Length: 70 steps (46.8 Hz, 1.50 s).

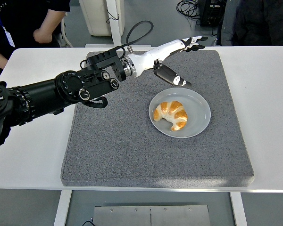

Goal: Place the bread on the plate

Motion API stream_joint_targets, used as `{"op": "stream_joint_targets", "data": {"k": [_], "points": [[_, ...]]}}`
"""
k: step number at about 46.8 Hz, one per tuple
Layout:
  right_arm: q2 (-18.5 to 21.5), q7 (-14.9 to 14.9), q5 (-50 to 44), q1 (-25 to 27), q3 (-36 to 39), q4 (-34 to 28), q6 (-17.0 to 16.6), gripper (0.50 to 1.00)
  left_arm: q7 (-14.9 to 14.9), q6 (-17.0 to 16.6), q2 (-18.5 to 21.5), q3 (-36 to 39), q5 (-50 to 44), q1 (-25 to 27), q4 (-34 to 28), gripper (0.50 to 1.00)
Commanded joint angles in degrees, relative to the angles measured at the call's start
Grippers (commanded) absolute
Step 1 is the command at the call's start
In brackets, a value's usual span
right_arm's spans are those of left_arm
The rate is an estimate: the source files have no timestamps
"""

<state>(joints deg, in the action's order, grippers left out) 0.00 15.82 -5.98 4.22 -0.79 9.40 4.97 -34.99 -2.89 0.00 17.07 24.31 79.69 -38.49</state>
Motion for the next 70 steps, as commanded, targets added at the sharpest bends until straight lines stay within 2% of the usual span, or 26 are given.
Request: {"op": "stream_joint_targets", "data": {"k": [1,16,35,41,52,70], "points": [[0.0,0.0,0.0,0.0,0.0,0.0,0.0,1.0,0.0,0.0,0.0,-1.3,-1.8,-0.1,0.4,0.948],[0.0,0.0,0.0,0.0,0.0,0.0,0.0,1.0,0.3,-0.1,0.1,-8.4,-11.2,-0.6,0.8,0.948],[0.0,0.0,0.0,-0.2,0.0,0.0,-0.1,1.0,1.3,0.5,7.7,-14.6,-21.1,-2.6,0.7,0.949],[0.0,0.0,0.0,-0.2,0.0,0.0,0.0,1.0,2.8,1.8,10.2,-17.9,-22.6,-4.5,0.7,0.949],[0.0,0.0,0.0,-0.2,0.0,0.0,0.0,1.0,6.3,3.8,12.7,-29.8,-22.5,-9.9,0.7,0.963],[0.0,0.0,0.0,-0.1,0.0,0.0,0.0,1.0,6.5,4.7,14.5,-39.3,-22.6,-18.0,0.7,0.966]]}}
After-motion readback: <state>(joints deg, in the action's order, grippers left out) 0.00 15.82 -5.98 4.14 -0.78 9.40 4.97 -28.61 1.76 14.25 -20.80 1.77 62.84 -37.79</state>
